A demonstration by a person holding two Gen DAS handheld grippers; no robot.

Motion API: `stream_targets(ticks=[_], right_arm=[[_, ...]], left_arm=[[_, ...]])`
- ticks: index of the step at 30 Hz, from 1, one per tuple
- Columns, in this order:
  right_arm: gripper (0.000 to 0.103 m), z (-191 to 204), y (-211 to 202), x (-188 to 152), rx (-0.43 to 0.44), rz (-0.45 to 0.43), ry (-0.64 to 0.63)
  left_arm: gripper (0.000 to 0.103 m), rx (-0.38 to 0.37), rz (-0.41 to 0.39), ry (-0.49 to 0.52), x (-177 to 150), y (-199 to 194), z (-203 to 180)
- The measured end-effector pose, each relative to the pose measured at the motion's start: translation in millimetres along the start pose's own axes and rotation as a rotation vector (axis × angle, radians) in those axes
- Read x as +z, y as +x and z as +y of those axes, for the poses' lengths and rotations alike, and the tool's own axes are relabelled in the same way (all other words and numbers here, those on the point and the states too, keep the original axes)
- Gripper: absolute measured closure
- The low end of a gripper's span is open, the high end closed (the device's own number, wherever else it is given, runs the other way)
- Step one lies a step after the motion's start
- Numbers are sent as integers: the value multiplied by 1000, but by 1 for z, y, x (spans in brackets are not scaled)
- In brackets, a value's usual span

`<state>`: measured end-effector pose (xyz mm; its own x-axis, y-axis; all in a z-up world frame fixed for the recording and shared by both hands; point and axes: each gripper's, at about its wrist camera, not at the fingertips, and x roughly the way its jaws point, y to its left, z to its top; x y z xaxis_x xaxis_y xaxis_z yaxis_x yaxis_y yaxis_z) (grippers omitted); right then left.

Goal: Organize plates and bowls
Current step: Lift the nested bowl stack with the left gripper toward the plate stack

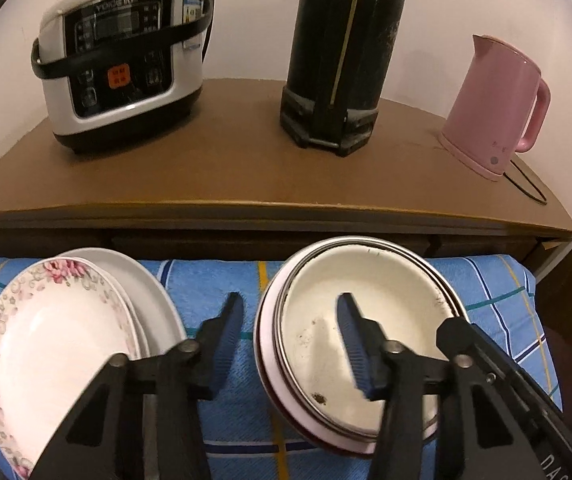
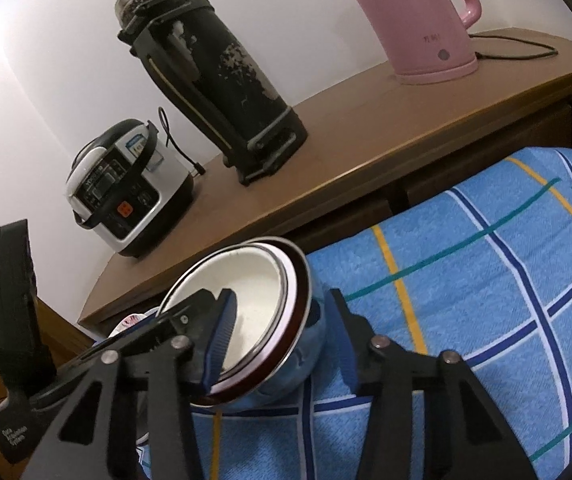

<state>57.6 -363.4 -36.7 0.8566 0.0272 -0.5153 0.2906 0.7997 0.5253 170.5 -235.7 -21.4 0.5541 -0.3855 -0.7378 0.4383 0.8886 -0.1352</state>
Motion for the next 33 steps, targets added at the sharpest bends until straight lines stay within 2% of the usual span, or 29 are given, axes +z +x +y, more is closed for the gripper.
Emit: stream_targets(ticks=[7,15,22,33], right_arm=[[63,-1,5,1,-10,15,6],[63,0,8,1,-19,18,0],[63,-1,15,-1,-33,28,0],[63,3,17,-3,-53,16,-15]], left_arm=[[66,-11,29,-10,-1,14,1],[67,-17,26,-16,1,16,1],[72,-17,50,-30,0,22,4],[72,-20,37,-40,1,25,6]])
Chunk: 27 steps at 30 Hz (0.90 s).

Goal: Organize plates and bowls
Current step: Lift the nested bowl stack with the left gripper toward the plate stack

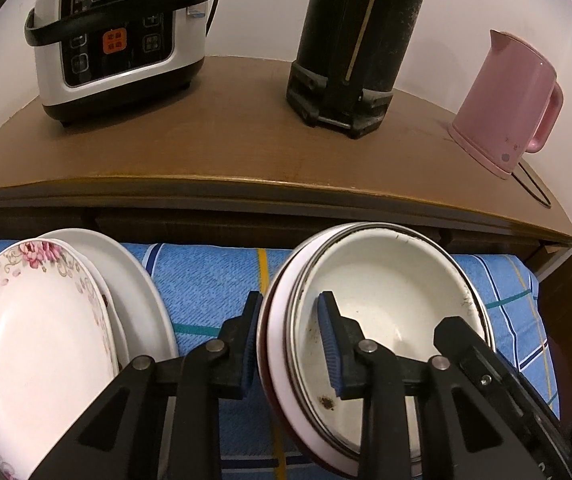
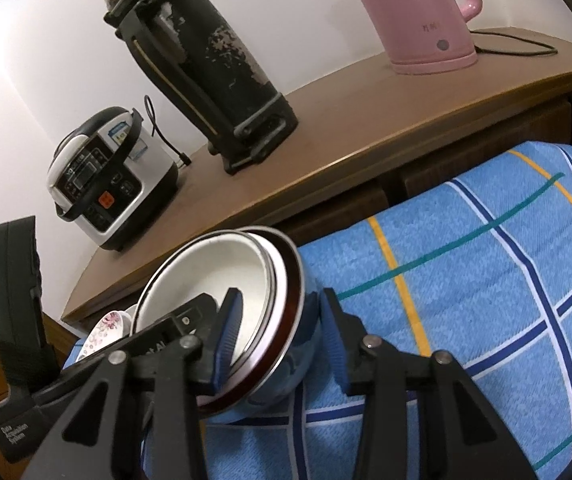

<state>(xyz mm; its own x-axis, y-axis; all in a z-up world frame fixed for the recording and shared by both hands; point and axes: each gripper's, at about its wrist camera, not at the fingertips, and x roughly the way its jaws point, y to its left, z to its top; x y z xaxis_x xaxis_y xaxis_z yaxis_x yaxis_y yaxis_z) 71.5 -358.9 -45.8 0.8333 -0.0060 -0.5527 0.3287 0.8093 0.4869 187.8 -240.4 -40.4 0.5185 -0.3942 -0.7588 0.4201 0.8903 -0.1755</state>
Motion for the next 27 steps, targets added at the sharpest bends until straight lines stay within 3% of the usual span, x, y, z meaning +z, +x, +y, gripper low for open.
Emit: stream_targets(ticks=[27], right_arm=[[66,-3,-7,-5,-31,-30,-13]], left_arm=[[72,-18,-9,41,-7,-8,-7]])
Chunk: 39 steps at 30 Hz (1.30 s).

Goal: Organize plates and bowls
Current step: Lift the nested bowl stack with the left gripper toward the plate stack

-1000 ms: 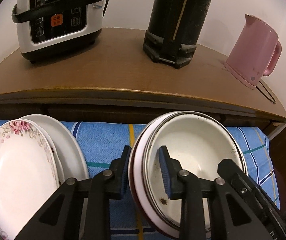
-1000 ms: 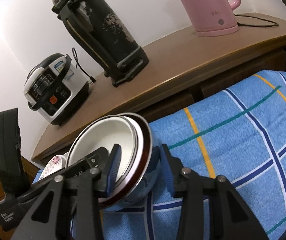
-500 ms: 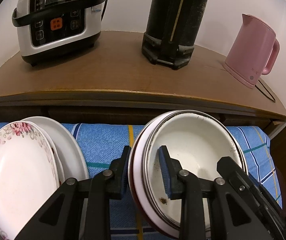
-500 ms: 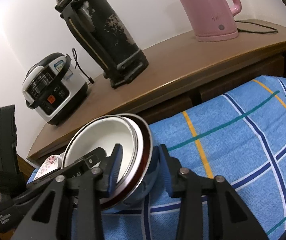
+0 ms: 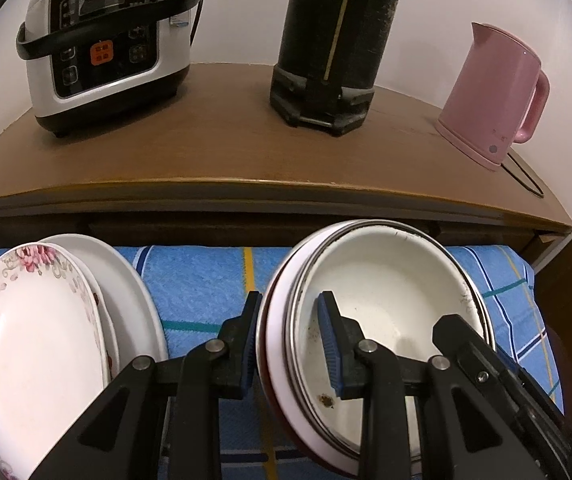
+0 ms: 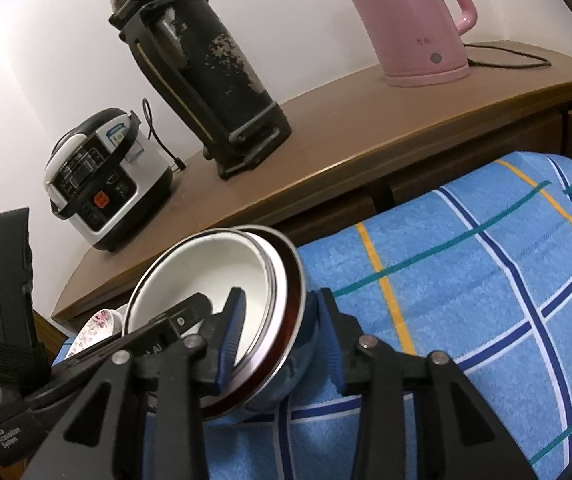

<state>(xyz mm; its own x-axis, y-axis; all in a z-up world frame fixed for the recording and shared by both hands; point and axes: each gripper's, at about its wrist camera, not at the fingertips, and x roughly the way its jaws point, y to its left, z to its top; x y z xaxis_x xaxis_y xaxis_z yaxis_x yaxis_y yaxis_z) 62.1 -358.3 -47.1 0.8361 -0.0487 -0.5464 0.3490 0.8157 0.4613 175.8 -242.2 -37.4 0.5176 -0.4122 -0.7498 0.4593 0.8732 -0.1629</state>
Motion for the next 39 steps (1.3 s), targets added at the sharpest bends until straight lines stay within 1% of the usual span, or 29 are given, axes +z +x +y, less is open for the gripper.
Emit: stream_targets(ticks=[12,24,32,39], right_arm=[[67,-5,-17,-11,-22,12,17],[69,-7,-39,-30,-9,39,56],[70,-5,-57,-43,-15,46,50],[71,3,-72,-55,1,54,40]], left_arm=[[72,-13,9,39,-15,-14,-9],[72,-17,10,39,-30,-36,-9],[72,-19,22,41,-50,-54,-7],[72,9,10,43,-64,-76,-3]])
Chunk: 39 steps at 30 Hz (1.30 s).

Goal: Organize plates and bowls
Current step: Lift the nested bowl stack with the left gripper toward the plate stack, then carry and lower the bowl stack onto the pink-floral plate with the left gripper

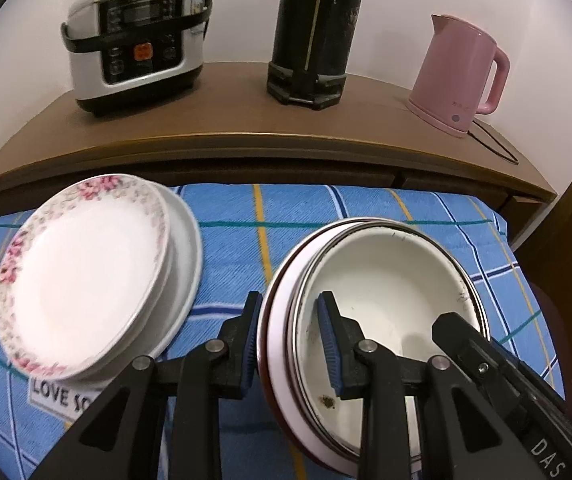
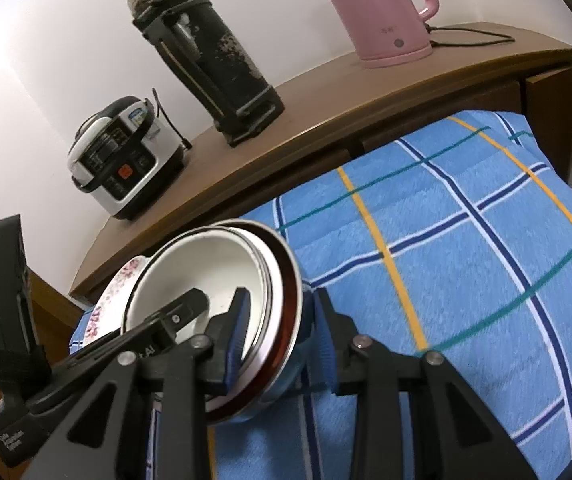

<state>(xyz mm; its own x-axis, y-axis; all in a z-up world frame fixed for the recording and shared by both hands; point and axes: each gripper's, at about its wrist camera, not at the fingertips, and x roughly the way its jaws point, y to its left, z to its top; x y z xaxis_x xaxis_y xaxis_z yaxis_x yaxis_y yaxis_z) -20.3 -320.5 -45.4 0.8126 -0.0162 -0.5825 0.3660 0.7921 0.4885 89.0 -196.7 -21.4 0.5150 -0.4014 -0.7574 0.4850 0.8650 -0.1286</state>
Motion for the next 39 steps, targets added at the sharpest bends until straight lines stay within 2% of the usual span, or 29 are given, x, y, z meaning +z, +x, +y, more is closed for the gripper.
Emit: stream_targets(ticks=[10,18,39], right_arm=[[71,17,-17,-23,17,14,-20],[71,32,-29,-39,24,28,-37],[71,93,-36,-69,88,63,-109]], left_arm=[[72,42,-19,0,-26,-28,10],[72,46,-22,-18,-43,-45,24],[72,110,-89,-88,-60,-90,80]])
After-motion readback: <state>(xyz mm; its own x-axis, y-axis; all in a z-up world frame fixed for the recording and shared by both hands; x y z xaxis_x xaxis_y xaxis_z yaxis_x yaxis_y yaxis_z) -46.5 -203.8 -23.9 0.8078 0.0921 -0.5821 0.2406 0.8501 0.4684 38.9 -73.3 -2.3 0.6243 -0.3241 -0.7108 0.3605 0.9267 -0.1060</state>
